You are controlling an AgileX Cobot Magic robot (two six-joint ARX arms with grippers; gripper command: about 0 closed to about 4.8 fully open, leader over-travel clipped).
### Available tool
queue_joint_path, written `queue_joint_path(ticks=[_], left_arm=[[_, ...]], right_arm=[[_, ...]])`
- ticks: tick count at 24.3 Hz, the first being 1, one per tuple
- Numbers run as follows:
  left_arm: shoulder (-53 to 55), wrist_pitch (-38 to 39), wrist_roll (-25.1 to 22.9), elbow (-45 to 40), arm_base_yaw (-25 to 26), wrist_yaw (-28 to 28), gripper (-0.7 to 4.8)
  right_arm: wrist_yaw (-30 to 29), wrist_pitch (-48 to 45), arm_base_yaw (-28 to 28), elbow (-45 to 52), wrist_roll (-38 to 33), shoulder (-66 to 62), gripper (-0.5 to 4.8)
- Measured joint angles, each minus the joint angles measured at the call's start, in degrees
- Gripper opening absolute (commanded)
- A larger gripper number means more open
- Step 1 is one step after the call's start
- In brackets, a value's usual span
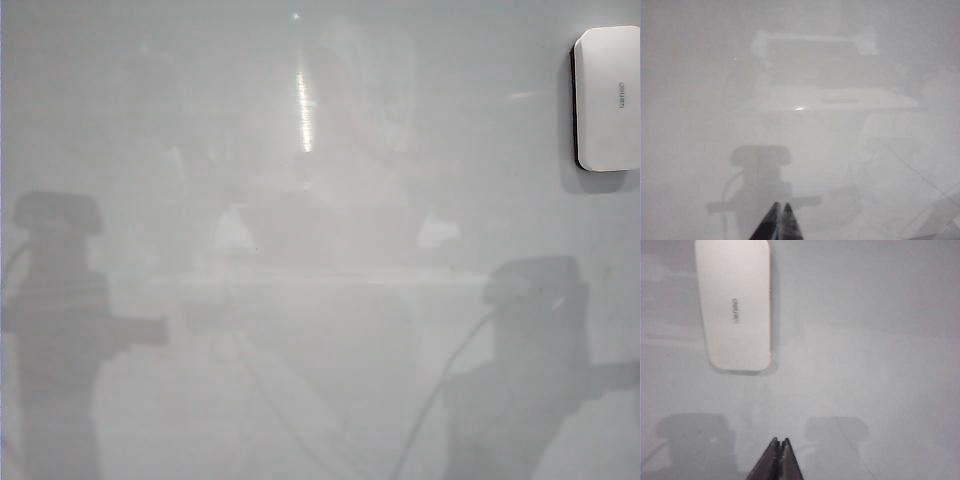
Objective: Grab the whiteboard eraser that is attached to the surface of the whiteboard and use it to clean the writing on the whiteboard.
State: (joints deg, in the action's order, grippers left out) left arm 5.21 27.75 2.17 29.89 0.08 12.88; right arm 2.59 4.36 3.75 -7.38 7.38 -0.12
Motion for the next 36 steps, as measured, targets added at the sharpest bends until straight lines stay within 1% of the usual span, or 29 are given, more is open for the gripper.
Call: queue_joint_path(ticks=[5,10,13,17,34,36], left_arm=[[0.0,0.0,0.0,0.0,0.0,0.0,-0.06],[0.0,0.0,0.0,0.0,0.0,0.0,-0.06],[0.0,0.0,0.0,0.0,0.0,0.0,-0.06],[0.0,0.0,0.0,0.0,0.0,0.0,-0.05],[0.0,0.0,0.0,0.0,0.0,0.0,-0.05],[-0.5,0.0,-1.2,-0.2,0.0,-0.3,-0.06]], right_arm=[[-0.3,-0.8,-0.2,3.1,-1.1,0.0,-0.05],[-0.9,-0.7,-0.2,5.9,-5.7,0.0,-0.05],[-1.2,0.0,-0.2,7.1,-7.2,0.0,-0.05],[-1.2,1.3,-0.2,7.1,-7.5,0.0,-0.05],[-1.2,1.6,-0.1,7.1,-7.6,0.0,-0.05],[-1.2,1.6,-0.1,7.1,-7.6,0.0,-0.05]])
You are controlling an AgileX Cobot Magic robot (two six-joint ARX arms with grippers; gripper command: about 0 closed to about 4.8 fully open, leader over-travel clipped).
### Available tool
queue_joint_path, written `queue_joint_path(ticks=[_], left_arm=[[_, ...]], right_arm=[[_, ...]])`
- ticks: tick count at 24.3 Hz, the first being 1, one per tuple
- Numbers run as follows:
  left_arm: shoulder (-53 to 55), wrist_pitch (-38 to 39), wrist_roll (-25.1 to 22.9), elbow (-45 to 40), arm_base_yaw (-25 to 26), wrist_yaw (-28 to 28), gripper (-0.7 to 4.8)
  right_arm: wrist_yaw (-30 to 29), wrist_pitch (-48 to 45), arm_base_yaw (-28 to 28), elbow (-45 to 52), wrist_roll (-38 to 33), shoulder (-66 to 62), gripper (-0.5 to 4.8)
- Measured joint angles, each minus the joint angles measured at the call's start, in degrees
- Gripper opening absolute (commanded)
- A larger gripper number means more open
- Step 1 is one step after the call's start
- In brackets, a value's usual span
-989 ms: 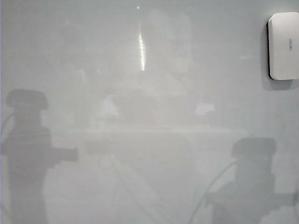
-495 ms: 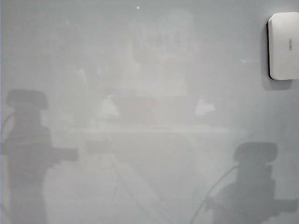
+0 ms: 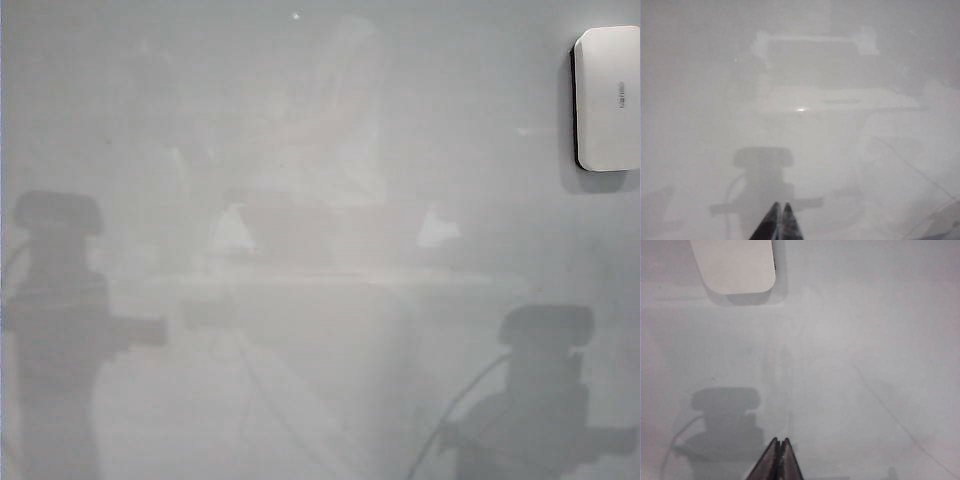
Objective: Grab the whiteboard eraser that is attached to the surface of the whiteboard and use it to clean the writing on the whiteboard.
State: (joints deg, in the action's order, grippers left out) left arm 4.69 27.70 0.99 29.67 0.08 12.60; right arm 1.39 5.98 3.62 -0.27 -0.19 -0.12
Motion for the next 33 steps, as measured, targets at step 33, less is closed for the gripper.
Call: queue_joint_path(ticks=[33], left_arm=[[-4.3,-30.5,0.1,-29.5,0.0,-5.7,-0.06]], right_arm=[[0.0,0.0,0.0,0.0,0.0,0.0,-0.05]])
